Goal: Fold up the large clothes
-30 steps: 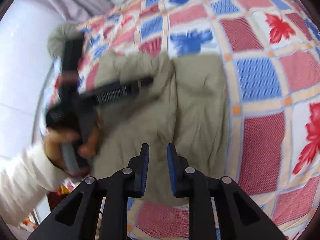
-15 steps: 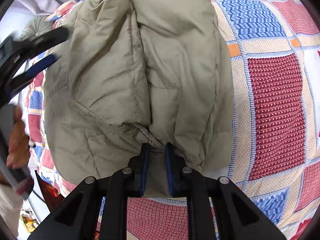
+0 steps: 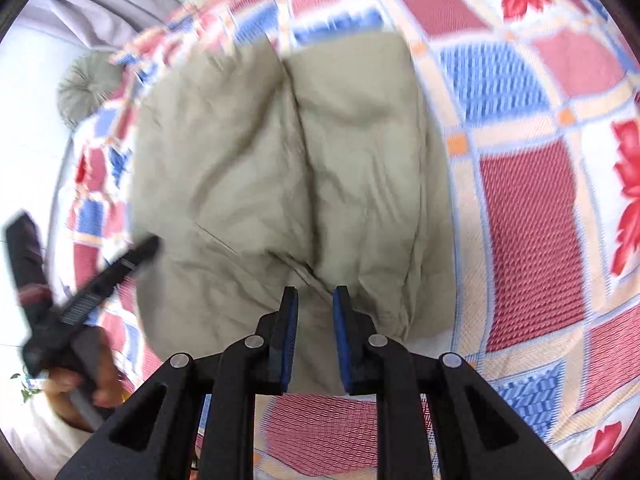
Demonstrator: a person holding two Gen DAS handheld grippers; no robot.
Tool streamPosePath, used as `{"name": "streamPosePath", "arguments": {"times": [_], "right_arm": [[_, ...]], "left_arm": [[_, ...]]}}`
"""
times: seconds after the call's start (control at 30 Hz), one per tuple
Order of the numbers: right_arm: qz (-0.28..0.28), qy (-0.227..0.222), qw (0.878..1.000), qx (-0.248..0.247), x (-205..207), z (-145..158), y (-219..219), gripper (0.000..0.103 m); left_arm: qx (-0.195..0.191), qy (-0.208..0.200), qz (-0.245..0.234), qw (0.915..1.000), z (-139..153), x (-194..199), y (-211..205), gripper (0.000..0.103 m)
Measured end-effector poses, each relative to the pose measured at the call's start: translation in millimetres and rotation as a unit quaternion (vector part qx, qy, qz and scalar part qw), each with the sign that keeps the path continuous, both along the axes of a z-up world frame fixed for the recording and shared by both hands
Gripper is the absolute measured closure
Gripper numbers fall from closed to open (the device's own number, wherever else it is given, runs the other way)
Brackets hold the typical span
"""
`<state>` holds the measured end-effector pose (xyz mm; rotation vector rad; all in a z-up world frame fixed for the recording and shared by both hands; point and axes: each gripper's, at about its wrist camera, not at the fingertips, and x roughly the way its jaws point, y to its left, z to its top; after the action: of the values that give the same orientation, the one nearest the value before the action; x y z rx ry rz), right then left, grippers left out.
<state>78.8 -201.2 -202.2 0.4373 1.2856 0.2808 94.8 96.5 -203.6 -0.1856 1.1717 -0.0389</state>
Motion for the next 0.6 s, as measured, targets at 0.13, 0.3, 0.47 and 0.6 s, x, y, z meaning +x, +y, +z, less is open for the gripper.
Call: {"name": "streamPosePath", "arguments": {"times": [0.13, 0.3, 0.47, 0.6], "right_arm": [[0.007, -0.051, 0.999, -0.004, 5.1, 26.1, 8.2, 0.083], [0.041, -0.019, 0.997, -0.058, 31.5, 9.8, 45.7, 0.084], [0.034, 0.004, 0.998, -0.052, 35.1, -2.2, 45.1, 0.083], [0.038, 0.013, 0.998, -0.044, 25.8, 6.7, 38.1, 0.083]], "left_arm": [[0.004, 0.006, -0.005, 1.0000, -2.8, 4.3, -3.1, 0.013], [0.001, 0.018, -0.004, 0.9998, -5.7, 8.7, -2.0, 0.012], [-0.002, 0.025, -0.005, 0.9997, -1.9, 7.1, -1.7, 0.012], [-0.003, 0.028, -0.002, 0.9996, 2.7, 5.7, -2.6, 0.012]]}}
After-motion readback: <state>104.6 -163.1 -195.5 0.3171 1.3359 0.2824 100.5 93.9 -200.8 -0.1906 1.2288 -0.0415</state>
